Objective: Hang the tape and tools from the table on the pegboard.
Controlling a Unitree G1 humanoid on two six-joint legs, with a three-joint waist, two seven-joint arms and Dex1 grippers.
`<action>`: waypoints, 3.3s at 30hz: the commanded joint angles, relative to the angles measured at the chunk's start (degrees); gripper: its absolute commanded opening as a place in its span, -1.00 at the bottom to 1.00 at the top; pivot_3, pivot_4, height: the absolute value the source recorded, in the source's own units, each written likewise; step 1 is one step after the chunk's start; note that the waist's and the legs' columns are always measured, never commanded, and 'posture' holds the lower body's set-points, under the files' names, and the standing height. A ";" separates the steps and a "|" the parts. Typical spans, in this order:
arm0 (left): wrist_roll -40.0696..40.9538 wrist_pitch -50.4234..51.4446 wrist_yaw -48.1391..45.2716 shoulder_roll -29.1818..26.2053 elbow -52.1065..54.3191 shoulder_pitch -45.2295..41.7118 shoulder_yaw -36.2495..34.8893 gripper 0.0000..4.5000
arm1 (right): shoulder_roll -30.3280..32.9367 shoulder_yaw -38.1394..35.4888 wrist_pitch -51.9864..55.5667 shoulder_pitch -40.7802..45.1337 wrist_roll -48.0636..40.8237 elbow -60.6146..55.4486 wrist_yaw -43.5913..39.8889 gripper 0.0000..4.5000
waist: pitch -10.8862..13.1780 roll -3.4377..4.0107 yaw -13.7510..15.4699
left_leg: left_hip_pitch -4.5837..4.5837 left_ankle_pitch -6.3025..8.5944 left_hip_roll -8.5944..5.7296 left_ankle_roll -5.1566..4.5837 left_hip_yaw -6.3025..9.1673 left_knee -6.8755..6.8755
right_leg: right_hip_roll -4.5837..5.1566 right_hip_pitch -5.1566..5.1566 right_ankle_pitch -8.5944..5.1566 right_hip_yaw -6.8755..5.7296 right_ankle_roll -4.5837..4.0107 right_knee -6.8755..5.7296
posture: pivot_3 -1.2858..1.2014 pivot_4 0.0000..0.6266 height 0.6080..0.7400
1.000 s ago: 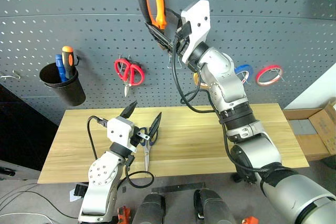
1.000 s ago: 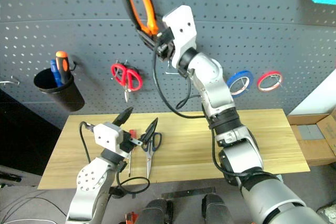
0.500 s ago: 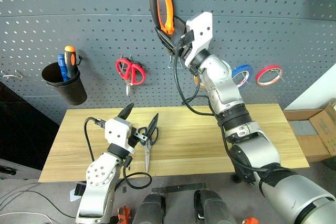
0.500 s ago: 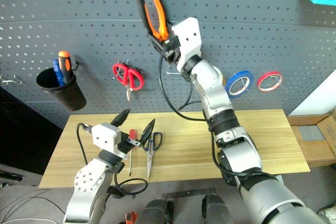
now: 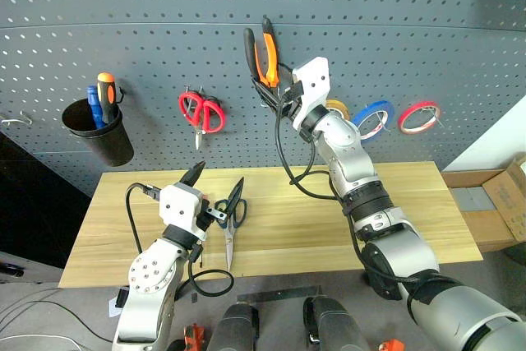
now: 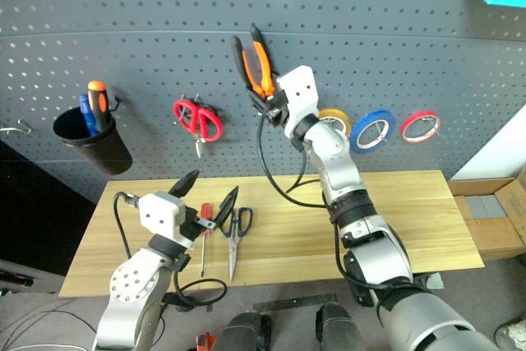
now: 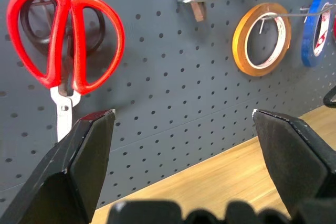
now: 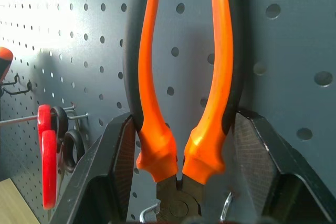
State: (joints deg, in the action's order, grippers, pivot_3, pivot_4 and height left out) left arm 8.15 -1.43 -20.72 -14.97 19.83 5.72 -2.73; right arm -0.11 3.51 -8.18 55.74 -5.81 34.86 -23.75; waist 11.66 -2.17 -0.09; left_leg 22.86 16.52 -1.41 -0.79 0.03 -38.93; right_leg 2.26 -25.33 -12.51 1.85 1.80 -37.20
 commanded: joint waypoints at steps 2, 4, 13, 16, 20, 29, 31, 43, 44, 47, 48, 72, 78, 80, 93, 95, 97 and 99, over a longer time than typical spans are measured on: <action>0.62 0.34 -0.16 -0.48 2.27 -0.14 -0.14 1.00 | -0.45 0.41 0.78 -1.12 0.09 -4.20 -0.07 0.00 | 0.00 0.00 0.00 | 0.01 0.00 0.00 0.00 0.01 0.00 | 0.00 0.00 0.00 -0.01 0.00 0.01 | 0.11 -0.46 1.00; 0.56 0.55 -0.22 -0.56 2.28 -0.14 -0.09 1.00 | -0.26 0.59 1.90 -1.50 0.59 -4.34 0.36 0.00 | 0.00 0.00 0.00 | 0.01 0.00 0.00 0.00 0.01 0.00 | 0.00 -0.01 0.00 -0.01 0.00 0.01 | 0.11 -0.45 1.00; 0.33 1.35 -0.13 -0.96 2.18 -0.10 0.02 1.00 | 0.61 0.34 3.97 -2.29 0.55 -5.33 0.48 0.99 | 0.00 0.00 0.01 | -0.08 -0.06 0.00 0.04 0.00 -0.02 | 0.00 0.05 0.05 0.00 -0.08 -0.08 | 0.11 -0.48 1.00; 0.43 2.27 0.39 -0.78 2.09 -0.04 -0.29 1.00 | 1.06 0.69 4.58 -3.44 0.33 -7.71 -0.31 0.99 | 0.00 -0.01 0.08 | -0.08 -0.15 0.00 0.05 0.01 -0.03 | 0.00 0.05 0.13 -0.01 -0.17 -0.08 | 0.11 -0.48 1.00; 1.43 5.24 0.21 -1.23 2.50 0.61 -0.91 1.00 | 2.99 1.71 9.93 -8.38 -3.04 -16.67 -5.72 0.99 | 0.00 -0.01 0.10 | -0.05 -0.16 0.01 0.05 0.07 -0.01 | -0.01 0.05 0.14 -0.08 -0.17 -0.04 | 0.11 -0.48 1.00; 3.56 14.00 0.61 -2.45 2.60 2.64 -2.09 1.00 | 12.84 2.15 33.86 -21.61 -15.24 -37.35 -17.89 0.99 | 0.00 0.01 0.08 | -0.06 -0.15 0.07 0.03 0.16 0.01 | -0.02 0.10 0.14 -0.16 -0.17 0.01 | 0.09 -0.43 1.00; 3.66 19.09 2.15 -1.69 1.94 2.71 -1.16 1.00 | 17.09 2.77 38.91 -26.94 -18.78 -42.02 -22.22 0.99 | -0.01 0.02 0.16 | -0.06 -0.15 0.07 0.03 0.19 0.00 | -0.02 0.14 0.14 -0.21 -0.17 0.03 | 0.09 -0.41 1.00; -1.55 38.23 8.88 1.87 -1.68 0.04 7.31 1.00 | 24.97 11.71 43.75 -39.97 -15.61 -46.89 -24.77 0.99 | -0.01 0.17 -0.02 | -0.07 -0.16 0.07 0.03 0.67 -0.07 | -0.01 0.42 0.10 -0.91 -0.20 0.15 | 0.06 -0.33 1.00; -1.42 38.95 9.41 2.63 -1.72 -0.01 7.19 1.00 | 24.97 12.02 43.62 -40.24 -15.22 -47.03 -24.48 0.99 | -0.01 0.17 0.00 | -0.05 -0.16 0.07 0.03 0.68 -0.08 | 0.00 0.42 0.10 -0.91 -0.20 0.16 | 0.05 -0.33 1.00; -2.42 42.38 13.63 6.09 -2.52 0.10 6.87 1.00 | 24.74 12.42 43.71 -41.18 -15.01 -47.59 -23.77 0.99 | -0.01 0.18 0.01 | -0.12 -0.16 0.07 0.04 0.79 -0.09 | 0.01 0.61 0.10 -0.91 -0.20 0.24 | 0.05 -0.33 1.00; -2.03 44.28 14.78 7.65 -2.03 0.49 6.61 1.00 | 24.65 12.39 43.97 -41.50 -15.19 -47.89 -23.64 0.99 | -0.01 0.18 0.02 | -0.18 -0.16 0.07 0.04 0.86 -0.09 | 0.02 0.71 0.09 -0.90 -0.21 0.28 | 0.04 -0.32 1.00; -5.08 50.16 24.12 14.93 -10.49 -6.98 4.86 1.00 | 23.70 13.94 42.49 -41.29 -11.72 -47.54 -22.79 0.99 | 0.36 0.38 0.07 | -0.42 -0.15 0.05 0.04 1.08 -0.09 | 0.02 1.11 -0.01 -1.07 -0.22 0.36 | 0.04 -0.25 1.00; -6.09 50.67 25.49 15.43 -15.87 -10.49 4.44 1.00 | 23.82 13.74 42.89 -41.35 -11.88 -47.90 -22.75 0.99 | 0.37 0.38 0.05 | -0.41 -0.15 0.05 0.04 1.12 -0.08 | 0.02 1.11 -0.01 -1.10 -0.21 0.36 | 0.04 -0.25 1.00; -6.99 50.09 25.53 15.19 -18.01 -11.50 5.64 1.00 | 23.71 13.44 43.94 -41.17 -12.36 -48.16 -22.56 0.99 | 0.38 0.39 0.04 | -0.40 -0.15 0.05 0.04 1.12 -0.08 | 0.02 1.10 -0.01 -1.10 -0.21 0.37 | 0.04 -0.24 1.00; -7.17 52.91 25.77 16.09 -19.26 -13.18 4.66 0.27 | 23.22 11.93 44.88 -39.10 -11.97 -47.10 -21.70 1.00 | 0.50 0.54 -0.01 | -0.41 -0.15 0.04 0.05 1.15 -0.06 | 0.04 1.11 -0.03 -1.10 -0.19 0.38 | 0.03 -0.21 1.00; -7.23 53.41 25.73 15.64 -18.44 -12.74 4.29 -0.04 | 23.20 11.75 44.80 -38.44 -11.89 -46.40 -21.67 1.00 | 0.55 0.57 -0.04 | -0.41 -0.15 0.04 0.05 1.15 -0.06 | 0.04 1.11 -0.03 -1.10 -0.19 0.38 | 0.03 -0.19 1.00; -7.12 53.50 25.21 15.03 -17.23 -12.06 4.37 -0.36 | 23.02 11.35 44.53 -37.92 -11.98 -45.66 -21.50 1.00 | 0.64 0.61 -0.03 | -0.41 -0.15 0.04 0.05 1.15 -0.06 | 0.04 1.11 -0.03 -1.10 -0.18 0.39 | 0.04 -0.20 1.00; -7.07 53.84 24.90 14.55 -16.19 -11.54 4.35 -0.64 | 22.80 11.15 44.05 -37.63 -11.95 -45.10 -21.37 1.00 | 0.65 0.63 0.00 | -0.41 -0.15 0.04 0.05 1.16 -0.04 | 0.04 1.11 -0.06 -1.11 -0.17 0.39 | 0.04 -0.23 1.00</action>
State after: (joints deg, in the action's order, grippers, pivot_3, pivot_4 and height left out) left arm 1.35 51.29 4.35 0.10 2.47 -6.84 1.82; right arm 23.16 15.76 36.88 17.34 -17.06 -9.75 -45.02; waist 12.31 -1.55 -0.10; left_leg 22.46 16.37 -1.37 -0.74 1.21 -38.97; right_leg 2.30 -24.22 -12.57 0.74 1.63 -36.81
